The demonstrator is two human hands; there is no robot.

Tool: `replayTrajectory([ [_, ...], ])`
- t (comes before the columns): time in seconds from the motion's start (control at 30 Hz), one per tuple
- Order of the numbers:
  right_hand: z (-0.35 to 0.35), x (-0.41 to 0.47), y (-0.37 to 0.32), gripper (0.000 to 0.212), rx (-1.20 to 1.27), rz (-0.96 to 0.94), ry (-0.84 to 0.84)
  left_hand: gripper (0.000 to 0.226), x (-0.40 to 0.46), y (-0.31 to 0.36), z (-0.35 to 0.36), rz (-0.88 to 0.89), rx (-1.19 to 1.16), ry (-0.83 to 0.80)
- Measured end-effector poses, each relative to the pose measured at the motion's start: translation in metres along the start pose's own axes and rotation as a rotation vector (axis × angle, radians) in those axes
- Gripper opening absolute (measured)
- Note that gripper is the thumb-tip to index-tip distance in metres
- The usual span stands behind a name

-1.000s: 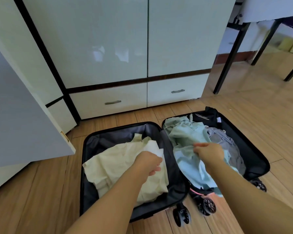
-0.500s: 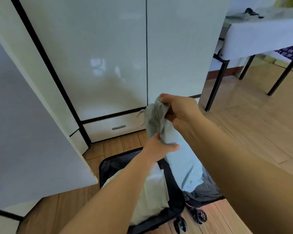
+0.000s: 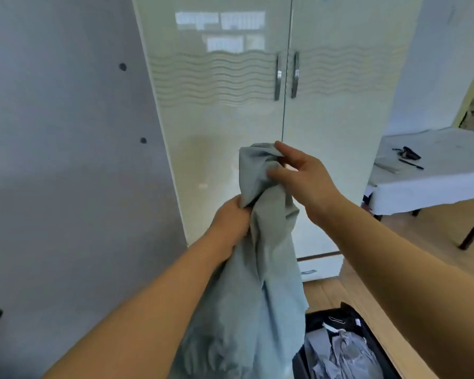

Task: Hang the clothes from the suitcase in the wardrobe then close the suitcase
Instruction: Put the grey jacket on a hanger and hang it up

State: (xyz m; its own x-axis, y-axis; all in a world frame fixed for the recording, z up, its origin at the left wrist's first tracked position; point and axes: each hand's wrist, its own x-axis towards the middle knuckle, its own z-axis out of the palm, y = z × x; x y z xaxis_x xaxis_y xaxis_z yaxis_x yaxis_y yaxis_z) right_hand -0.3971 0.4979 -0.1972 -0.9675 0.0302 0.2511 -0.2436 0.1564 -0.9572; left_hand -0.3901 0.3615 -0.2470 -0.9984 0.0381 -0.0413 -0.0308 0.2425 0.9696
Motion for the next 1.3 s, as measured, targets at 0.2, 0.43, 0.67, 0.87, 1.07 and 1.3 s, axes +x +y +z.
replayTrajectory([
  [0.2,0.031,-0.001,-0.139,0.046,0.145,-0.131,-0.113,0.049,-0.040,0.119,-0.074,0.185,-0.331,-0.030],
  [0.43,0.079,-0.028,-0.234,0.028,0.170,-0.228,-0.314,0.024,-0.071,0.181,-0.134,0.329,-0.201,0.139],
  [0.67,0.074,-0.025,-0.199,0.123,-0.278,-0.287,-0.323,0.005,-0.088,0.208,-0.210,0.378,-0.521,0.375],
  [0.87,0.094,-0.034,-0.163,0.021,-0.518,-0.018,-0.599,0.018,-0.099,0.217,-0.259,0.441,-0.596,0.471],
  [1.07,0.134,-0.035,-0.204,0.024,0.337,0.108,-0.305,0.029,-0.098,0.180,-0.317,0.143,-0.492,0.574],
  [1.3,0.180,-0.034,-0.262,0.038,0.323,-0.219,-0.255,0.138,-0.123,0.165,-0.325,0.282,-0.062,0.485],
])
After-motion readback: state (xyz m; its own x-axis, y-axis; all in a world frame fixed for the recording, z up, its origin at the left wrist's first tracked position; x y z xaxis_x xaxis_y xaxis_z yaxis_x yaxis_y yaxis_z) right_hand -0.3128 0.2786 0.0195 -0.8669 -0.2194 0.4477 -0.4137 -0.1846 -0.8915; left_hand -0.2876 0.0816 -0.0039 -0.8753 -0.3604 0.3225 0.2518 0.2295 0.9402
